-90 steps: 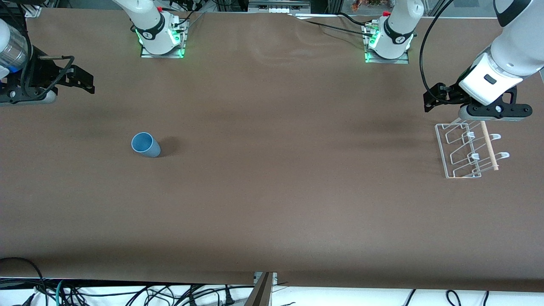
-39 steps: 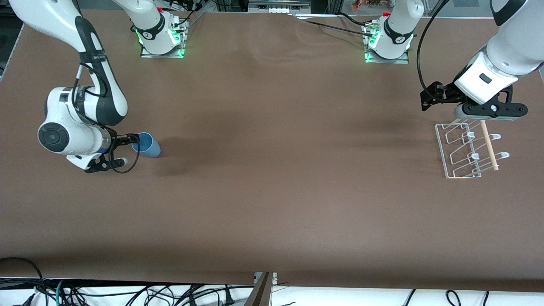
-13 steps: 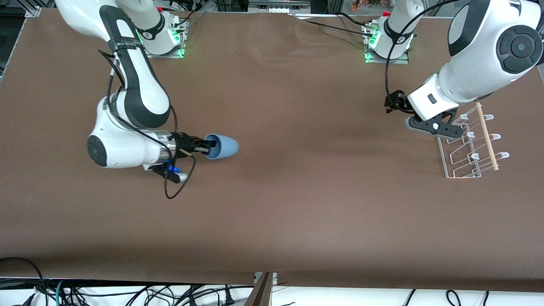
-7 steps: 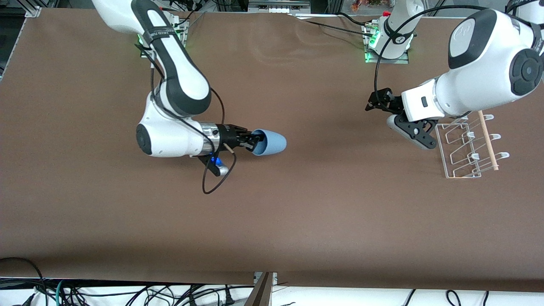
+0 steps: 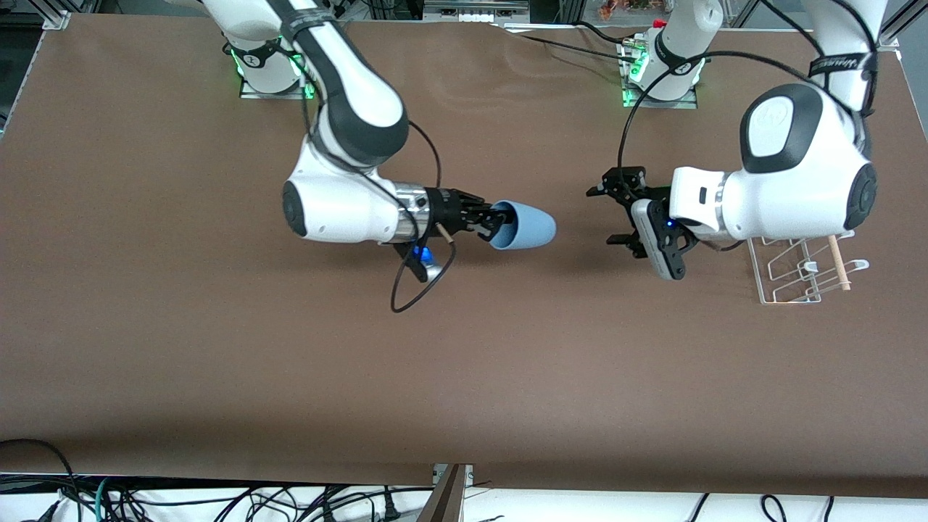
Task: Transfer cup to left arm and place on rack
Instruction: 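Carry the cup toward the left gripper while the left gripper grasps it, then open the right gripper and withdraw while the left gripper carries the cup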
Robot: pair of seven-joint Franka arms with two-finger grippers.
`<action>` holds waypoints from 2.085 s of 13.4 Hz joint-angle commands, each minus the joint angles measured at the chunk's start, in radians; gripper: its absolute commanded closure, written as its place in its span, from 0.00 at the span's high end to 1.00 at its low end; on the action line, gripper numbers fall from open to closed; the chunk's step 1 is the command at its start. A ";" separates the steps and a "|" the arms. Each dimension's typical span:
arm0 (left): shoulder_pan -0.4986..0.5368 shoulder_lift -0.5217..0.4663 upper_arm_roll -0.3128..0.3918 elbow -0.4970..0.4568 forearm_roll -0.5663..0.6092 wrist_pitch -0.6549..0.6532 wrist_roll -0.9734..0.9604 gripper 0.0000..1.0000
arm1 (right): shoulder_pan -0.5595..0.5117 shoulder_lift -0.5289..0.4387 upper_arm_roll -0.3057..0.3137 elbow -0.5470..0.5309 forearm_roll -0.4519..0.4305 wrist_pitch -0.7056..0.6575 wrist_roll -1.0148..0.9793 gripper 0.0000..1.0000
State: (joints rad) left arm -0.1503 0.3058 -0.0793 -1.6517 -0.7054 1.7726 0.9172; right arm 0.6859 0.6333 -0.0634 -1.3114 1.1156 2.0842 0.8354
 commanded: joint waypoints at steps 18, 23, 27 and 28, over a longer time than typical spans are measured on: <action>-0.061 0.082 0.000 0.010 -0.111 0.045 0.583 0.00 | 0.058 0.072 -0.007 0.092 0.024 0.120 0.042 0.00; -0.043 0.075 0.003 0.021 -0.094 0.002 0.575 0.00 | 0.000 0.060 -0.012 0.089 0.066 0.091 0.050 0.92; 0.020 0.059 0.012 0.029 0.031 -0.096 0.575 0.00 | -0.118 0.020 -0.026 0.090 -0.004 -0.082 0.047 0.99; 0.037 0.053 0.010 0.027 0.094 -0.100 0.575 0.00 | -0.141 0.003 -0.038 0.090 -0.084 -0.131 0.041 0.99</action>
State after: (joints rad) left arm -0.1533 0.3815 -0.0659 -1.6321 -0.6940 1.7144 1.4717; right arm 0.5937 0.6769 -0.0971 -1.2179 1.1182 2.0363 0.8728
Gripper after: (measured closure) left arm 0.251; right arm 0.256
